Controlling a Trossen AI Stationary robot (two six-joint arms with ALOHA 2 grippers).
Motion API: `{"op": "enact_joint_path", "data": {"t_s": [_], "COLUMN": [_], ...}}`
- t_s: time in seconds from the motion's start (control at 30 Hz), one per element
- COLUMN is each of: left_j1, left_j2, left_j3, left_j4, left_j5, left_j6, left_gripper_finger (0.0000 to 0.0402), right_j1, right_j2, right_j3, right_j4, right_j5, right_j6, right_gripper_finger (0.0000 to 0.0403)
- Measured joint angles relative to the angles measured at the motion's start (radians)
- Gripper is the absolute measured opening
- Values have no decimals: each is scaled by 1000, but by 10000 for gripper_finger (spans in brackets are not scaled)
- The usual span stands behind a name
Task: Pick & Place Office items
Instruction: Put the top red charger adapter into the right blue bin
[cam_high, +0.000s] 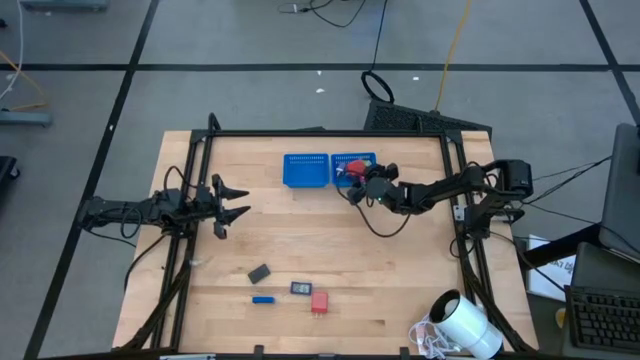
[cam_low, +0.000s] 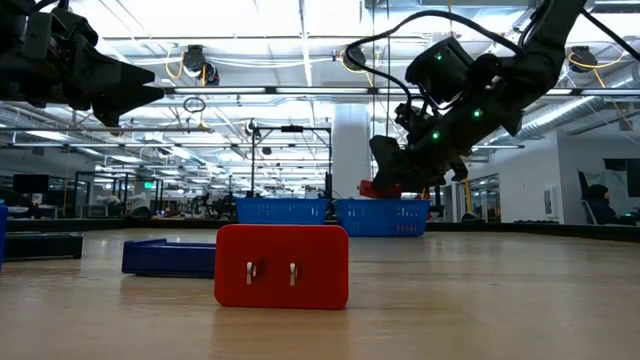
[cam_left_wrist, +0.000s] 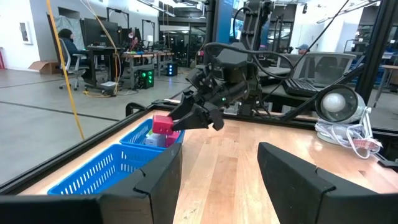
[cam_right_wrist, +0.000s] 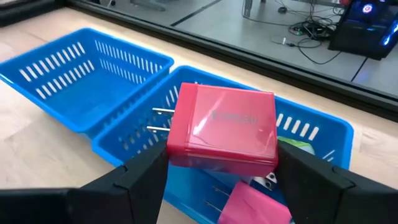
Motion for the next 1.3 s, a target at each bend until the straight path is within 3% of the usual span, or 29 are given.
{"op": "enact_joint_path", "data": {"t_s": [0.57, 1.1, 1.3], "left_j1": [0, 0, 0], "left_j2": [0, 0, 0], "left_j3": [0, 0, 0], "left_j4": [1, 2, 2], "left_j5": [0, 0, 0], "left_j6": [0, 0, 0], "left_gripper_finger": [214, 214, 214], "right_j1": [1, 1, 3], "right_j2": [2, 98, 100], "right_j3": [0, 1, -1], "right_j4": [24, 97, 128], "right_j5": [1, 5, -16], "right_j6": [24, 0, -32], "right_gripper_finger": [254, 254, 273]}}
